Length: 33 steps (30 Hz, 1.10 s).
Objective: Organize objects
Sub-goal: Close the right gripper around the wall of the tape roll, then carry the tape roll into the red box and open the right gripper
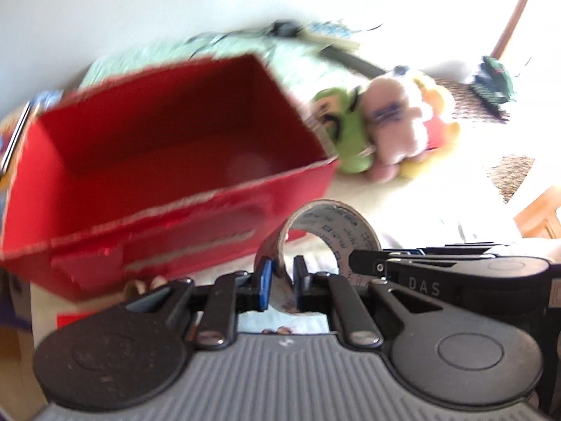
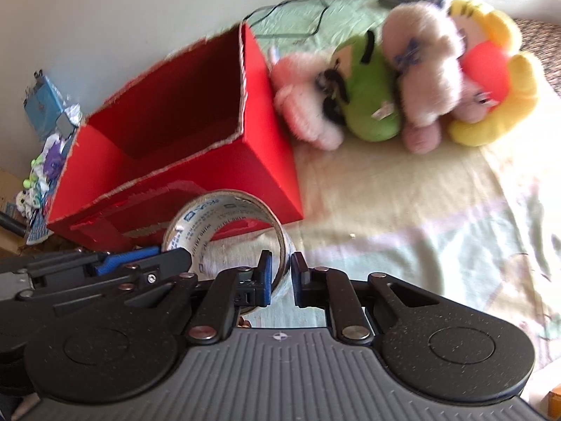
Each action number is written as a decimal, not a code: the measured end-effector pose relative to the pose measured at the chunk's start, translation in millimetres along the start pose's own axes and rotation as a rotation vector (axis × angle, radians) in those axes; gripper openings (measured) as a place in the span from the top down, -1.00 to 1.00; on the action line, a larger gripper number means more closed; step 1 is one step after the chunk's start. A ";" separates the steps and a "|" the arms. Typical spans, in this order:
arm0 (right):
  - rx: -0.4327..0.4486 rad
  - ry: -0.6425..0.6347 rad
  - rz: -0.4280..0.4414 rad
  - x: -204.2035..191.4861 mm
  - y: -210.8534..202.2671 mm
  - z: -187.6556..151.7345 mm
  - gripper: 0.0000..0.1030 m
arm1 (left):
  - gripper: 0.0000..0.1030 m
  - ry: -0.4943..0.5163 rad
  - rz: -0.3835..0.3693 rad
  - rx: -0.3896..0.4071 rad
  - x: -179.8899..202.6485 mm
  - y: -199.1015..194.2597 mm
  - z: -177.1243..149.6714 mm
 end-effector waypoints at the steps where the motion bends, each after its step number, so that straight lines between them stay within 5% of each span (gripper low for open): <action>1: 0.012 0.007 -0.005 -0.5 -7.1 1.5 0.75 | 0.85 0.016 -0.011 0.019 2.7 -7.2 3.3; 8: 0.179 0.041 -0.041 -14.6 -59.5 24.7 0.75 | 0.86 0.065 -0.101 0.156 12.7 -50.7 34.5; 17: 0.297 -0.081 -0.028 -65.7 -63.9 76.9 0.75 | 0.86 -0.015 -0.069 0.254 -36.9 -83.0 70.9; 33: -0.031 -0.368 -0.067 -91.8 82.8 125.0 0.76 | 0.85 -0.264 0.057 -0.017 -110.4 66.8 60.3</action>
Point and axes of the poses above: each gripper's, at about its wrist camera, not at the fingertips, and y roughly the way its jaws point, x to its right, z to its top, the point moved 9 cm from there along y, roughly the way its jaws point, and after that the axes turned 2 degrees about z, right-handed, at the moved point
